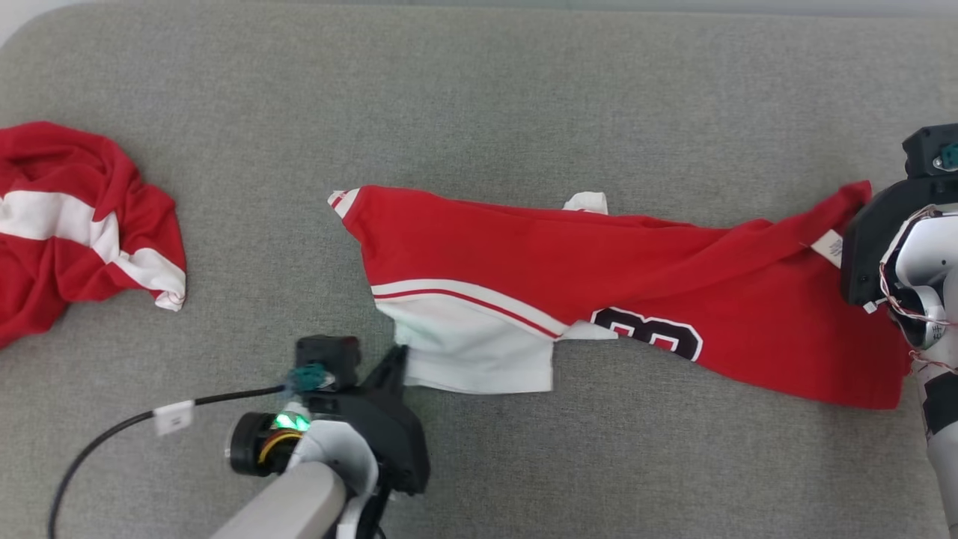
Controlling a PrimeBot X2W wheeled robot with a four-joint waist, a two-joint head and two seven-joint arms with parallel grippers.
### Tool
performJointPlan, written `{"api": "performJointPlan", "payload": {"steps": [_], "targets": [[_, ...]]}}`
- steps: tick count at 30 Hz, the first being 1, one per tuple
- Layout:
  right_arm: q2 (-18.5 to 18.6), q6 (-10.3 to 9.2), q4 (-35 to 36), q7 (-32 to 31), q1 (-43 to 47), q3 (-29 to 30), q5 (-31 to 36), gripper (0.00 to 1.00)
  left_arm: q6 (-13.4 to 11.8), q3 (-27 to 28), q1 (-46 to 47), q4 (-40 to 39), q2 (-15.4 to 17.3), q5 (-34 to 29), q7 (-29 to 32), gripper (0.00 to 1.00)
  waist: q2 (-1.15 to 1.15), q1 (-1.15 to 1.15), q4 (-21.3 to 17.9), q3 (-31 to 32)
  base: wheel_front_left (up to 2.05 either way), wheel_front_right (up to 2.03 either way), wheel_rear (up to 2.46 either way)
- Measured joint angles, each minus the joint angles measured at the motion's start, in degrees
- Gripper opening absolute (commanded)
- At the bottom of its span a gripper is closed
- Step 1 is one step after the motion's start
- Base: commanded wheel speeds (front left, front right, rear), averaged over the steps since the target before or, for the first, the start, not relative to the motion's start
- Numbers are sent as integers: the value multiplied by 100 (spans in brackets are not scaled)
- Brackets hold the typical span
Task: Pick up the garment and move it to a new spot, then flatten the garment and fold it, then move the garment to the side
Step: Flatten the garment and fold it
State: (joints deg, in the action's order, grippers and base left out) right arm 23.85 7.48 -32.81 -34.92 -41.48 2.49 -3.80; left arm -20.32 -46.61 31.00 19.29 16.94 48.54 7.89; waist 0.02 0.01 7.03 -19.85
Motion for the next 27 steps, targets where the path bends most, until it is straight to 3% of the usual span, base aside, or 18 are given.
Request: {"api": "performJointPlan", "payload": {"steps": [6, 16, 21, 27], "targets": [[-20, 1, 649, 234, 285, 158, -422, 0, -45, 703, -159, -406, 315, 372, -477, 0, 1, 1, -71, 187, 0, 0, 0], [-53, 1, 1813, 706, 532, 434, -1004, 0, 552, 2278, -115, -2118, 535, 1559, -1081, 0, 0, 0, -196, 615, 0, 0, 0], [-178, 1, 2039, 1205, 232, 442, -1143, 0, 827, 2713, 810, -2310, 549, 1885, -975, 0, -1, 0, -313, 755, 0, 0, 0], [-133, 1, 2165, 1649, -197, 433, -1239, 0, 931, 2937, 2119, -2181, 485, 1991, -781, 0, -1, -1, -433, 913, 0, 0, 0]]}}
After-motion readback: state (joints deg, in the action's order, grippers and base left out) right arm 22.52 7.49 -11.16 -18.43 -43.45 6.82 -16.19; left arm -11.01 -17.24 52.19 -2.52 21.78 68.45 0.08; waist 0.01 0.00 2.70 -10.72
